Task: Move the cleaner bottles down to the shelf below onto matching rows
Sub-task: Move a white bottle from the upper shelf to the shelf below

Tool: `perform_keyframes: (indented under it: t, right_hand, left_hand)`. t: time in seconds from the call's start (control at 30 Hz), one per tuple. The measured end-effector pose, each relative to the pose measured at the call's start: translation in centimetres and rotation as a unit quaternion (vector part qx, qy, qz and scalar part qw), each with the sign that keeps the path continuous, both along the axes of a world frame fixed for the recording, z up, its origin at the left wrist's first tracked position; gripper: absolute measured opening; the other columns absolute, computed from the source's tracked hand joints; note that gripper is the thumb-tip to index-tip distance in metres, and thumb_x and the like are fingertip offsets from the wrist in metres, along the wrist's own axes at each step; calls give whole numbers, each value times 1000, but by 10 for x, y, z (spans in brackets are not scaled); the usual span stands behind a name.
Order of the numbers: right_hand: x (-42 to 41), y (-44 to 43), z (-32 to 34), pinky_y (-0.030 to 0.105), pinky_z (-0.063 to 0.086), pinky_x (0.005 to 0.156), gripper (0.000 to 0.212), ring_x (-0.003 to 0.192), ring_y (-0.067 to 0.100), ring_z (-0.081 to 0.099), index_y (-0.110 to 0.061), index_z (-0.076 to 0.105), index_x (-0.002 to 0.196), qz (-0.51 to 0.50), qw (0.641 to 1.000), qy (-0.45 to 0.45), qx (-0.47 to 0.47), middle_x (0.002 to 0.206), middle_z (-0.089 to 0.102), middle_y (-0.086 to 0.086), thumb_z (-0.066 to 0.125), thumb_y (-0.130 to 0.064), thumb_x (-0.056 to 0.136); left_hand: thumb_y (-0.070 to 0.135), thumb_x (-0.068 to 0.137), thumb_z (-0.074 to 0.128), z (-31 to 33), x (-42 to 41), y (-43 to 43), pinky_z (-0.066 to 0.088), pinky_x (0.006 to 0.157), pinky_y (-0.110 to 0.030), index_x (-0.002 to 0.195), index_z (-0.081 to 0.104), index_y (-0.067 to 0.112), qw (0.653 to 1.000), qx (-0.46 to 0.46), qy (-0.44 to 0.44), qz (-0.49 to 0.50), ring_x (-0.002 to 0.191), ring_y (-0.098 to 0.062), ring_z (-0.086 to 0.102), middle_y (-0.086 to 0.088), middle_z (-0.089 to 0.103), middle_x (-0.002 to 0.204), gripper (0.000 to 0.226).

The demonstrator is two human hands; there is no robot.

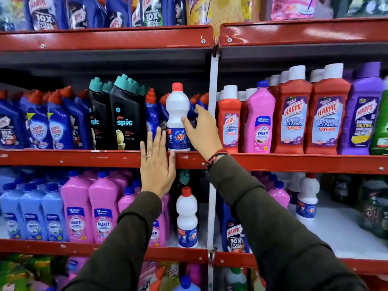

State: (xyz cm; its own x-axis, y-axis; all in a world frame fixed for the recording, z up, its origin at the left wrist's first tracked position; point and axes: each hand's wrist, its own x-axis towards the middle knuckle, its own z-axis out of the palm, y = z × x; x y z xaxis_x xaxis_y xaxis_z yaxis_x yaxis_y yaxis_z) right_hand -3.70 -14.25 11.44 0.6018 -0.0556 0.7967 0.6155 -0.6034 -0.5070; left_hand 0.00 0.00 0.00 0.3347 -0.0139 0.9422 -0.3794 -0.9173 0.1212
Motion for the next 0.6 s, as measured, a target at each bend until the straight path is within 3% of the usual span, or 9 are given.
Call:
perform_keyframes:
  t: [0.1,0.23,0.3,0.33,0.43,0.6]
  right_hand:
    - [14,11,5,44,50,100,47,117,32,63,0,61,128,2,998,56,24,128,68,17,64,-35,97]
    - [25,20,7,18,42,64,32,73,19,59,-6,65,93,41,992,97,68,83,65,3,70,-38,92]
    - [26,22,9,11,40,53,33,70,14,59,-7,65,91,53,989,101,96,80,65,0,71,-39,91]
    - [26,23,10,12,43,57,35,77,17,64,-5,68,97,61,987,106,107,88,70,4,71,-39,91]
    - [25,26,14,33,56,77,42,98,27,71,-1,69,111,70,984,111,124,109,74,14,72,-38,91]
    - [11,21,21,40,58,85,39,101,28,71,-2,68,109,69,986,67,134,109,74,13,72,-36,91]
  left_hand:
    - [38,106,28,-9,4,3,4,130,-49,163,10,14,1000,8,10,7,160,-20,-3,-3,7,173,64]
    - [39,107,25,-12,8,5,3,130,-47,163,6,13,999,23,14,16,160,-21,-3,-4,5,173,65]
    - [40,107,24,-12,10,6,4,130,-47,163,5,12,999,29,8,25,160,-21,-3,-5,5,173,66]
    - [41,107,24,-13,10,6,4,130,-47,163,6,12,999,31,10,28,160,-21,-3,-6,5,173,66]
    - [42,107,23,-12,9,6,5,130,-47,163,6,11,999,36,12,35,160,-22,-2,-7,6,173,66]
    - [42,107,24,-13,9,6,8,130,-48,163,7,10,998,40,19,51,160,-23,-1,-8,7,173,66]
